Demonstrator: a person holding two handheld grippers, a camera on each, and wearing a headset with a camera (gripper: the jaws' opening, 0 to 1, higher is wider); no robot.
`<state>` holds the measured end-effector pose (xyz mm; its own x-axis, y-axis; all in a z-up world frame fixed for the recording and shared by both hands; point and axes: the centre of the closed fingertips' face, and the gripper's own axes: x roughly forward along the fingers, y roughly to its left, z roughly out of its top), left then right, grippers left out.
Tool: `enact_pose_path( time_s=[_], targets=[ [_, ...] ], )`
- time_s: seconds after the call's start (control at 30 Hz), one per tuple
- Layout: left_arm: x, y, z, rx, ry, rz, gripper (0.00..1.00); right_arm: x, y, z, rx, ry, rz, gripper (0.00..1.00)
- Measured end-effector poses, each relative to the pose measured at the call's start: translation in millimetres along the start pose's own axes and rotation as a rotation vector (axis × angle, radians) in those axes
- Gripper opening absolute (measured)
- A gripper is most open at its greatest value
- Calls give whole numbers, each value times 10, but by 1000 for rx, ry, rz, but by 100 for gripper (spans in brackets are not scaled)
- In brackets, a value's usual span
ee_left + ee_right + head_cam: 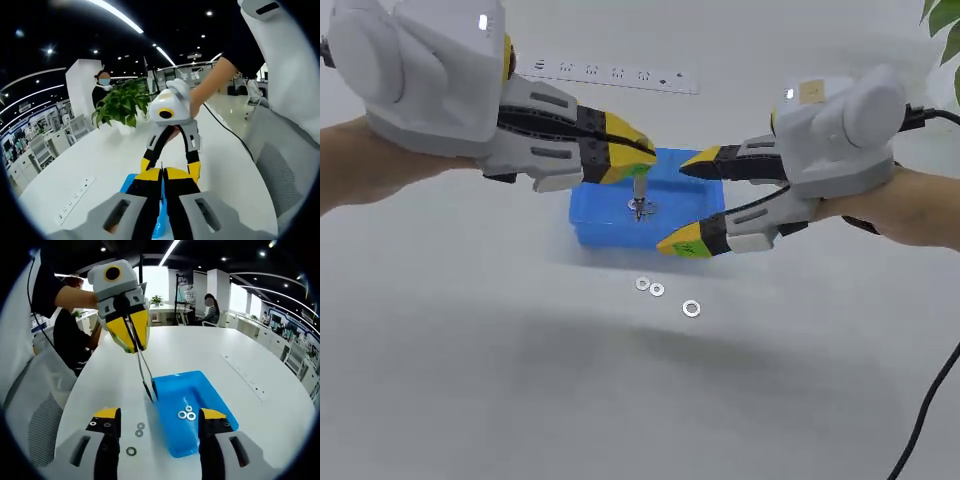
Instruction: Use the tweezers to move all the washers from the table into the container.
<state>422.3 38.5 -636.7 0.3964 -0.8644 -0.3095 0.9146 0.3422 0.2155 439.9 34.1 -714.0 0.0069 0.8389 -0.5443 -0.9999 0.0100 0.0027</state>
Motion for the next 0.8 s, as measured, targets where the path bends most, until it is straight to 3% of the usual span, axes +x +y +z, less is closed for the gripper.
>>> enact_pose_path(
  time_s=[0.17,0.37,0.6,0.8],
  targets=[
    [-41,-148,17,-6,-1,-2,5,-130,134,-41,10,-18,-11,67],
    [-52,-316,-30,-12,8,-2,5,-242,217,-135,7,-18,-44,78],
    [40,-417,-39,-23,-11,17,5,-381,428,-349,27,0,-52,84],
    [215,-527,-88,-36,-22,-2,5,-417,677,-635,-10,76,-27,91]
  ],
)
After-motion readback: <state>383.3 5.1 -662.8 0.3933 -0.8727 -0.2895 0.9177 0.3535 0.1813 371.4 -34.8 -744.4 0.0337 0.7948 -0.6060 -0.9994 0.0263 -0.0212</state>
